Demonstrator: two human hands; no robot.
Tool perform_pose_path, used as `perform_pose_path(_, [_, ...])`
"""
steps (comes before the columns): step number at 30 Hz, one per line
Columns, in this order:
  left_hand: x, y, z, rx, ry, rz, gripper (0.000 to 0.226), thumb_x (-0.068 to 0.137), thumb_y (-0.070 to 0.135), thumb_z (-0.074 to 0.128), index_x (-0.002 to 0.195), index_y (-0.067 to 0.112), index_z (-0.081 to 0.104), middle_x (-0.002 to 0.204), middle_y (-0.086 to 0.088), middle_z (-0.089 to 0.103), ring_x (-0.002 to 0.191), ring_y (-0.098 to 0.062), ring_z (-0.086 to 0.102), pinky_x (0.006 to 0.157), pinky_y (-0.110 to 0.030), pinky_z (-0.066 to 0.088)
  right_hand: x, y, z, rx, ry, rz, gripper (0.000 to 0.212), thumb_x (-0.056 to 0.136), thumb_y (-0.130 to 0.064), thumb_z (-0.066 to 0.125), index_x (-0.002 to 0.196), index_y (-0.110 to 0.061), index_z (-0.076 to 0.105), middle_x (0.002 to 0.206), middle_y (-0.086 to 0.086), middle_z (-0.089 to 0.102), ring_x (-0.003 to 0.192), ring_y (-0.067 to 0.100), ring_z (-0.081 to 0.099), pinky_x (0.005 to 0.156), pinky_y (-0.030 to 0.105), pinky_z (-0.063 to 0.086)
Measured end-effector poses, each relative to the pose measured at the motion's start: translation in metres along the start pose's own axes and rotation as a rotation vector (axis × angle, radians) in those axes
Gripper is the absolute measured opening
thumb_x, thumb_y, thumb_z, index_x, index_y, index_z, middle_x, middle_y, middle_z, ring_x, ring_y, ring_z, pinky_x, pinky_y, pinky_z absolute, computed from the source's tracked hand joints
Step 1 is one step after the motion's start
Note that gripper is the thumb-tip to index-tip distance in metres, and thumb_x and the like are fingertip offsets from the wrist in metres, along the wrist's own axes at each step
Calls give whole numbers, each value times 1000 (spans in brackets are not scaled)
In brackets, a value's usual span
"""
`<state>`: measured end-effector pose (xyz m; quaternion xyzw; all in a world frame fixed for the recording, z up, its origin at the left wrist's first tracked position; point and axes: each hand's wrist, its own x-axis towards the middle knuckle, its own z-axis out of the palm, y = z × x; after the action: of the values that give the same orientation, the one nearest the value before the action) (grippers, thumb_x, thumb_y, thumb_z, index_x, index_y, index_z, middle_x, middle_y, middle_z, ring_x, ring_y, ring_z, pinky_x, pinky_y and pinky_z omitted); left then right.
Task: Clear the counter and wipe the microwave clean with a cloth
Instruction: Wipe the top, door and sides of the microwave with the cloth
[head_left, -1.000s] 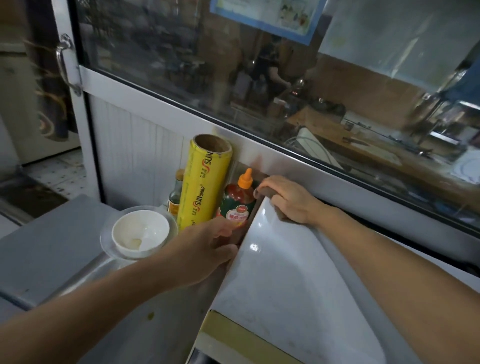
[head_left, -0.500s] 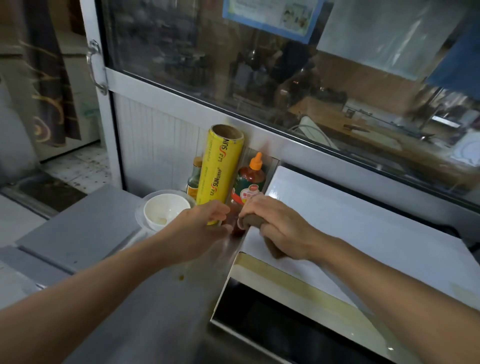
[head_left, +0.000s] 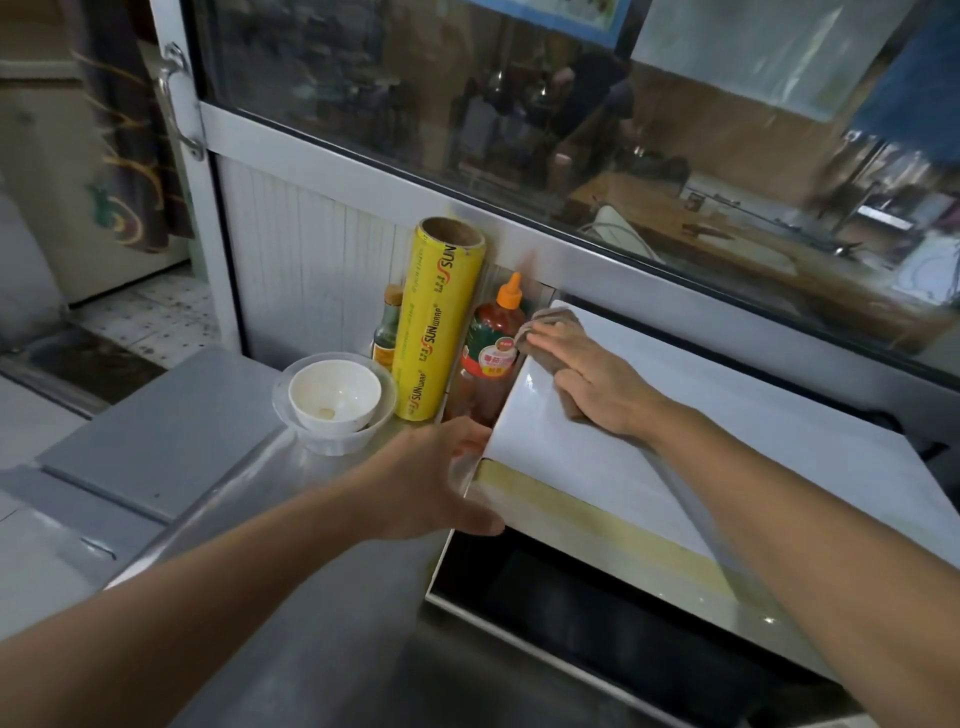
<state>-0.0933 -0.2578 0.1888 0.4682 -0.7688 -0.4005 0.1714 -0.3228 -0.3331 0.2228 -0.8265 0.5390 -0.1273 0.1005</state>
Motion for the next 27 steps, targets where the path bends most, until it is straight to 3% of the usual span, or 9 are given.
perform_pose_path(2, [-3,0,0,3,4,14,79,64,36,83,132,35,44,126,18,53,114,-3,46,86,-21,36,-24,-23,7,20,-13,-116,52,86,-9,41,138,-13,44,149,1,36,139,12,26,116,27,15])
perform_pose_path(5, [-7,0,-3,-53,-27,35,75,67,28,82,132,31,47,128,16,54,118,-3,46,88,-19,34,-66,-55,15,-5,-53,-213,54,89,-23,38,142,-17,39,151,-3,33,141,4,17,114,15,8])
perform_pose_path(8, [-12,-5,-4,-72,-48,32,69,68,27,81,129,31,50,128,14,54,117,-2,45,86,-18,34,-99,-70,18,14,-114,-262,58,94,-38,26,148,-20,25,156,-8,21,145,7,9,117,22,7])
perform_pose_path(13, [-17,-16,-10,-66,-112,18,71,68,29,82,131,33,50,130,17,53,117,1,45,89,-19,35,-92,-66,7,-104,-84,6,59,94,-25,34,149,-20,15,158,-6,6,145,3,-1,118,29,5])
perform_pose_path(16, [-22,-15,-11,-109,-125,-12,80,66,29,83,136,30,42,132,17,52,116,0,44,84,-14,36,-79,-85,12,-159,-29,74,57,97,-19,40,149,-8,16,159,4,8,145,12,2,115,17,-7])
perform_pose_path(19, [-27,-12,-13,-85,-76,-58,91,65,29,83,140,28,33,132,16,52,106,-4,46,77,-14,36,-89,-107,20,-54,-66,16,68,90,-27,40,149,-8,12,157,-1,6,140,3,-3,98,1,-20])
perform_pose_path(22, [-32,-9,-16,-30,-35,-82,93,65,28,84,141,28,31,136,13,49,111,-8,47,85,-23,46,-99,-118,32,-118,-156,10,81,89,-29,49,150,-19,-3,157,-7,-14,141,7,-21,113,21,-16])
perform_pose_path(24, [-35,-6,-17,-3,2,-94,93,64,26,84,141,27,32,136,10,50,121,-12,47,96,-32,48,-94,-123,41,-246,-96,-2,78,92,-28,53,151,-18,3,159,-5,-6,144,12,-15,119,32,-5])
perform_pose_path(27, [-36,1,-14,58,70,-106,89,64,24,84,138,27,34,132,4,52,119,-18,49,100,-35,44,-85,-129,49,-313,52,-44,66,90,-31,57,147,-17,27,155,-1,20,145,17,8,120,32,5])
